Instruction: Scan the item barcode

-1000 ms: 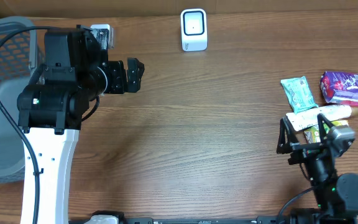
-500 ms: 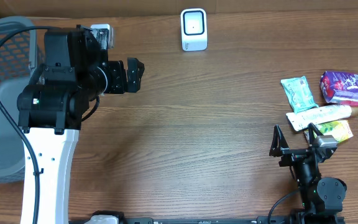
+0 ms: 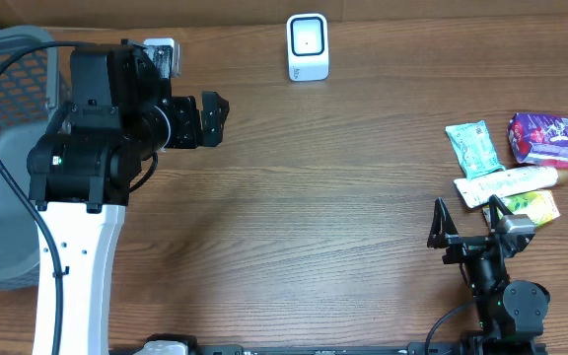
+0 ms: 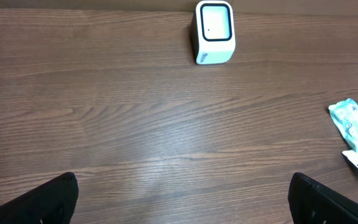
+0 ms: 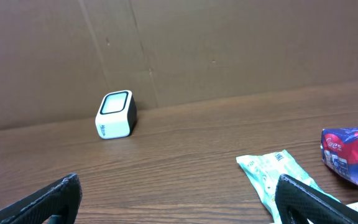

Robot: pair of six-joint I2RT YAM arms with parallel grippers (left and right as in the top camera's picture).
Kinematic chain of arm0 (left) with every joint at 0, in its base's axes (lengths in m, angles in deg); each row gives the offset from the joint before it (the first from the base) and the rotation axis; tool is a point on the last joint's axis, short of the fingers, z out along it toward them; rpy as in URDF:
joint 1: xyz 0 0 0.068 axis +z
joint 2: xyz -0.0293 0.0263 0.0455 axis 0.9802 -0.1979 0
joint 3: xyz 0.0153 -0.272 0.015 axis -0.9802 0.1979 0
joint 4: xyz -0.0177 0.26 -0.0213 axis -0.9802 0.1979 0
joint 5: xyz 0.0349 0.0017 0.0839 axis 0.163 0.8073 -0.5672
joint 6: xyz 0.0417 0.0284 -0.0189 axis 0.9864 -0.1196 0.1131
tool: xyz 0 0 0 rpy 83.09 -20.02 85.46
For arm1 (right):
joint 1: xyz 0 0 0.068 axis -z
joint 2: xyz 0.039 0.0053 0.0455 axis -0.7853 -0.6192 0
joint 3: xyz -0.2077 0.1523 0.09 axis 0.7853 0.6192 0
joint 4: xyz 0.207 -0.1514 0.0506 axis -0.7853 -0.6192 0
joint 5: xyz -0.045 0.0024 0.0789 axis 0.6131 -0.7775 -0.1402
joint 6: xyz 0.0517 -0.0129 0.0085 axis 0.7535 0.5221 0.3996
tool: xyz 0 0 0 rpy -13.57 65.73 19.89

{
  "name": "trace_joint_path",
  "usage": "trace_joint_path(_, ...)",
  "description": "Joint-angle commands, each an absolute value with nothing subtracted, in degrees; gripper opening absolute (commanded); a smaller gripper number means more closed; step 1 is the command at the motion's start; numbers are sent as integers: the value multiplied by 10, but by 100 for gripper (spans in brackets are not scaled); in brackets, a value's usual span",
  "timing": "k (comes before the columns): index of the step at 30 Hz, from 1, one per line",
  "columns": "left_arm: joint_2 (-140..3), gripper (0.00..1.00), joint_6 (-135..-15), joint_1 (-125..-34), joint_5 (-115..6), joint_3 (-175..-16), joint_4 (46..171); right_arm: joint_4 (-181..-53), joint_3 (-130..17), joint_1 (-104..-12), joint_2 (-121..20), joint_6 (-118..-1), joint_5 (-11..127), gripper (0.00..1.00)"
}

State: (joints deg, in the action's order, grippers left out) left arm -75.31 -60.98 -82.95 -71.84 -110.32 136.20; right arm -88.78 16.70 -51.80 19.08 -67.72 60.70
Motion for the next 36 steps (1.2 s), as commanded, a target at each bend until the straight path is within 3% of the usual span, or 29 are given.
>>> trace_joint_path(1,-755,100,-618,-827,-722,-1111,1360,-885,173,-520,198,-679,615,100)
trace_joint_path(10,-743,99,-612,-827,-726,-1110,1403,-885,173,-520,198,-679,615,100)
trace_joint_path(14,-693,99,-609,-827,-785,-1066,1372,-885,173,-520,198,-679,615,100)
trace_joint_path(18,-570,99,-609,-827,-856,-875,1185,-885,173,-520,198,-679,615,100)
trace_joint_path(25,-337,100,-521,-826,-841,-561,919,-885,173,-520,198,-679,615,100)
trace_joint_path(31,-170,100,-407,-826,-813,-366,803,-885,173,-520,198,-679,615,100)
trace_joint_path(36,-48,100,-393,-822,-814,-244,762,-885,173,-520,198,-679,615,100)
